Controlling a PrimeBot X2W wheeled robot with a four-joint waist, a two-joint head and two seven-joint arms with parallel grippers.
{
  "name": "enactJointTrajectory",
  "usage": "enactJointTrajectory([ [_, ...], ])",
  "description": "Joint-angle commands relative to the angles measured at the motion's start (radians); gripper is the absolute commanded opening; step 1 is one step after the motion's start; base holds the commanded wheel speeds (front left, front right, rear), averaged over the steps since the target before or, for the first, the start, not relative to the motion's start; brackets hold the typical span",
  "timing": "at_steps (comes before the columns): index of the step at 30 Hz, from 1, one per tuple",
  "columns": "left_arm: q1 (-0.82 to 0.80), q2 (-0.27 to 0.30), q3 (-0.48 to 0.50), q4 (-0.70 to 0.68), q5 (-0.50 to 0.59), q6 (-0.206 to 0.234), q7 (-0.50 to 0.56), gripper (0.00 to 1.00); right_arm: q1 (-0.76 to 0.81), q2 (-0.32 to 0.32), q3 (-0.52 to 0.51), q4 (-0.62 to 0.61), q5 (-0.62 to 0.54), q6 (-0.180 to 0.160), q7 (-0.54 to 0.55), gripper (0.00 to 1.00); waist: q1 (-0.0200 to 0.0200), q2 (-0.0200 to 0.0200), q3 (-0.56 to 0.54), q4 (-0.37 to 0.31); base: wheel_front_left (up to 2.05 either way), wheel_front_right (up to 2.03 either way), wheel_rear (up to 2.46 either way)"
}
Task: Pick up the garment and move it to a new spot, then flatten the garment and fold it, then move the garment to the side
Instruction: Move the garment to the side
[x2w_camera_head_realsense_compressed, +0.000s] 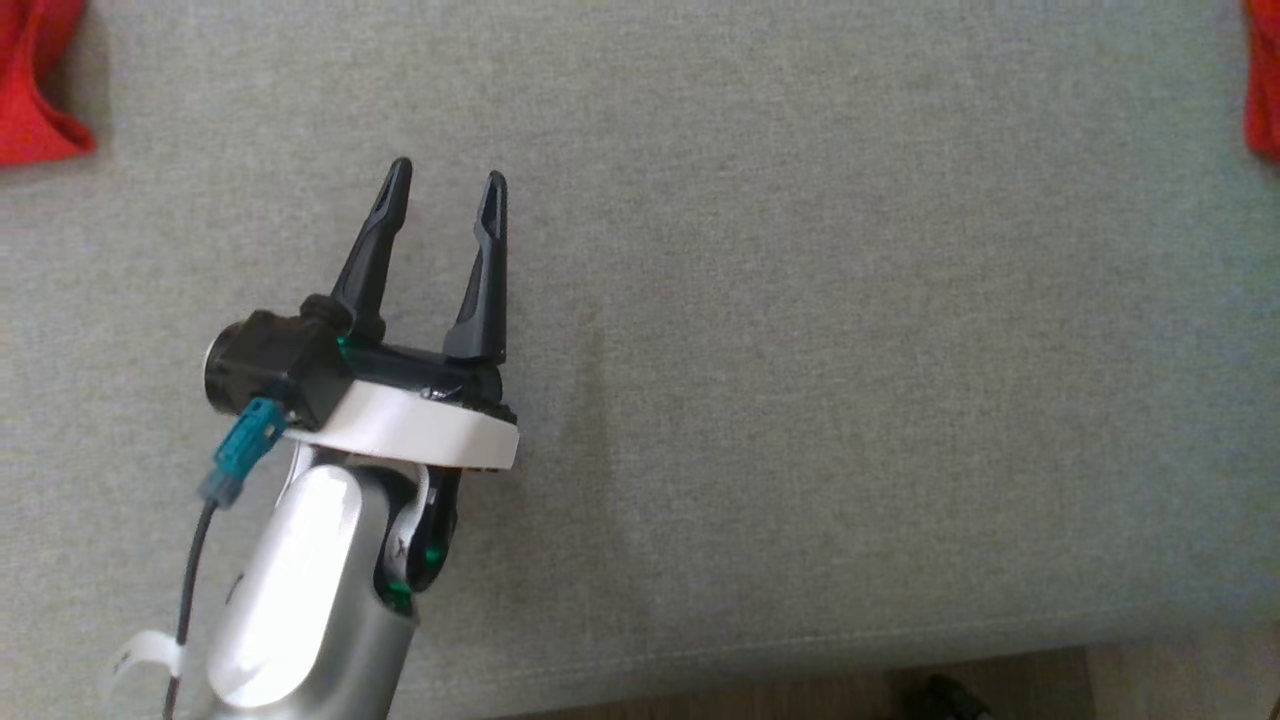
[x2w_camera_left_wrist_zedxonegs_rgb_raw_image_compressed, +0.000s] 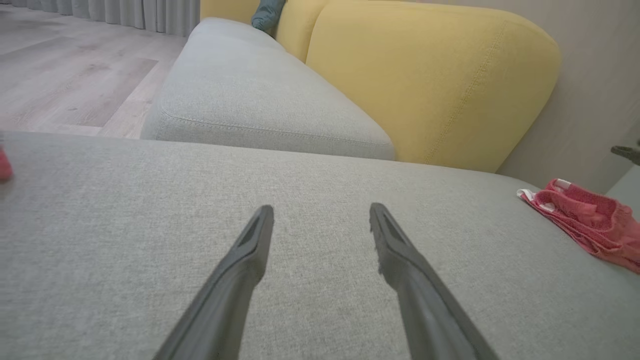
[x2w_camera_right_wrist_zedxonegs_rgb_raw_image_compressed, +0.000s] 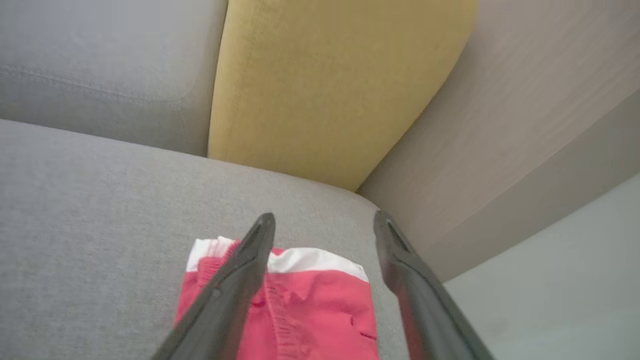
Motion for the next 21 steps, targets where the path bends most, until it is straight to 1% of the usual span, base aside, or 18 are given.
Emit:
enactJointTrajectory([
  [1,0.001,0.002,0.032,-0.026,-0.008,0.003,-0.010,1.00,-0.006,0.002,0.022,-0.044,0.006,0.007,-0.022,1.00,0.0000,0.0000,-0.021,0.006,0.00,0.00,0.00],
  [6,0.010,0.001,0.053,-0.003,-0.022,0.005,-0.011,1.00,0.019,0.057,0.064,-0.076,0.035,0.007,-0.064,1.00,0.0000,0.0000,-0.079,0.021,0.00,0.00,0.00],
  [10,0.021,-0.002,0.075,0.023,-0.032,0.007,-0.012,1.00,0.061,0.113,0.092,-0.098,0.067,0.007,-0.099,1.00,0.0000,0.0000,-0.135,0.035,0.00,0.00,0.00],
  [11,0.021,-0.002,0.075,0.023,-0.032,0.007,-0.012,1.00,0.061,0.113,0.092,-0.098,0.067,0.007,-0.099,1.00,0.0000,0.0000,-0.135,0.035,0.00,0.00,0.00],
  [13,0.029,-0.005,0.090,0.033,-0.035,0.010,-0.012,1.00,0.089,0.147,0.102,-0.116,0.081,0.007,-0.122,1.00,0.0000,0.0000,-0.166,0.042,0.00,0.00,0.00],
  [14,0.041,-0.007,0.107,0.044,-0.036,0.013,-0.012,1.00,0.125,0.187,0.115,-0.137,0.103,0.007,-0.144,1.00,0.0000,0.0000,-0.194,0.048,0.00,0.00,0.00],
  [15,0.041,-0.007,0.107,0.044,-0.036,0.013,-0.012,1.00,0.125,0.187,0.115,-0.137,0.103,0.007,-0.144,1.00,0.0000,0.0000,-0.194,0.048,0.00,0.00,0.00],
  [21,0.085,-0.015,0.148,0.080,-0.029,0.012,-0.012,1.00,0.277,0.287,0.128,-0.217,0.137,0.007,-0.206,1.00,0.0000,0.0000,-0.281,0.069,0.00,0.00,0.00],
])
